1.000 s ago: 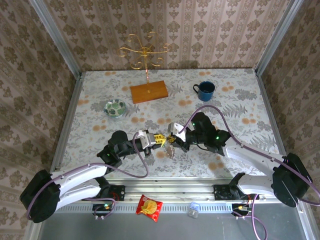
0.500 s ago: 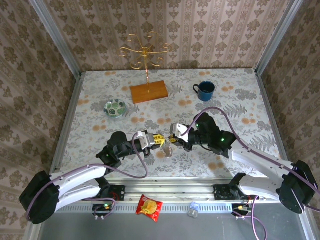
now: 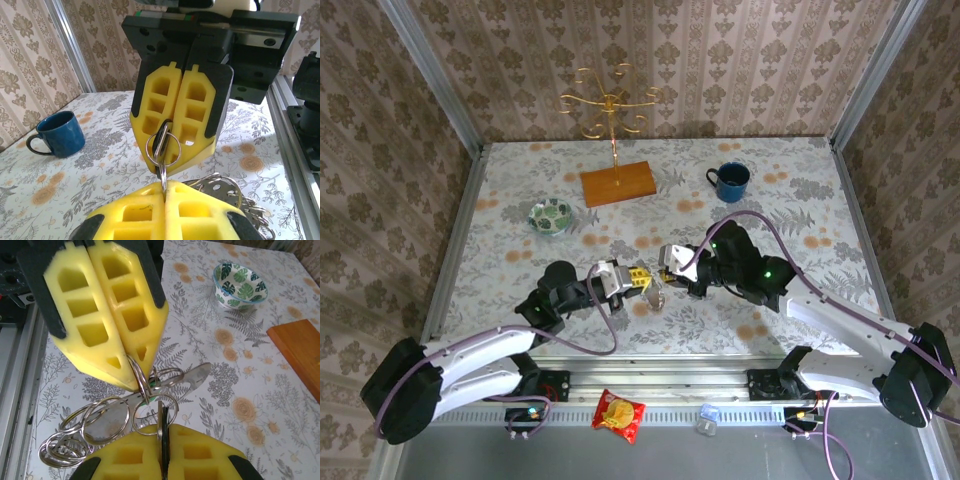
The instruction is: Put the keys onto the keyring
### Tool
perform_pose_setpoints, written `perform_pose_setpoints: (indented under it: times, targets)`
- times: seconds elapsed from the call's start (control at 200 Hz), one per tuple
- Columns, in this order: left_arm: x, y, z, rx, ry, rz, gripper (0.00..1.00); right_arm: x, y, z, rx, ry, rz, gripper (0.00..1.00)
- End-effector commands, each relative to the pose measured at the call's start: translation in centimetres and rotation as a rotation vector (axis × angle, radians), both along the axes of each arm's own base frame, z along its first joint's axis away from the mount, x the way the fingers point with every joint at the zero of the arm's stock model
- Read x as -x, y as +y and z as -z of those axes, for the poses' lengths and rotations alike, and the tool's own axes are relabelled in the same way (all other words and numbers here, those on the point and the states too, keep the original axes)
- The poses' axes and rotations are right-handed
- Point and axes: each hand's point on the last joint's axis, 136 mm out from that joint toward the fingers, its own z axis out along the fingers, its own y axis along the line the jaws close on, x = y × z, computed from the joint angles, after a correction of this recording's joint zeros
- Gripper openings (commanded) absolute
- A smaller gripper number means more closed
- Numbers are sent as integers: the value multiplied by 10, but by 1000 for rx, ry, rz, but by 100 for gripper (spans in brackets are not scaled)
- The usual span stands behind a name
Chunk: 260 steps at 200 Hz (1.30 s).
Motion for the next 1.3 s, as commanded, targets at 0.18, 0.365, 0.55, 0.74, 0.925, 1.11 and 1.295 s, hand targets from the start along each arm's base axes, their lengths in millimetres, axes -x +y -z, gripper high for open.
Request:
perform_pose_setpoints:
  times: [0.18,0.365,0.55,0.74,0.925,1.11,1.295]
  targets:
    - [-7,4,1,-12,-9,-36,36,-11,-4,-28,49,-95,40,0]
    - [-8,16,-9,32,-37,-94,54,-16,-6,-30,90,-99,59,0]
    - [-29,51,-30,132,-78,-327,61,-18,3,-33,94,-90,52,0]
    - [-61,124,-49,244,-98,-738,68,-8,44,-35,64,-71,-15,0]
    - [-80,189,-28,249,32,-1033,71,-5,98,-30,-5,-34,-55,0]
    - [-81,207,-25,275,74,-1088,71,-21,124,10,10,54,-24,0]
    - [-85,213,-20,253,89,-1123,73,-40,90,64,169,112,55,0]
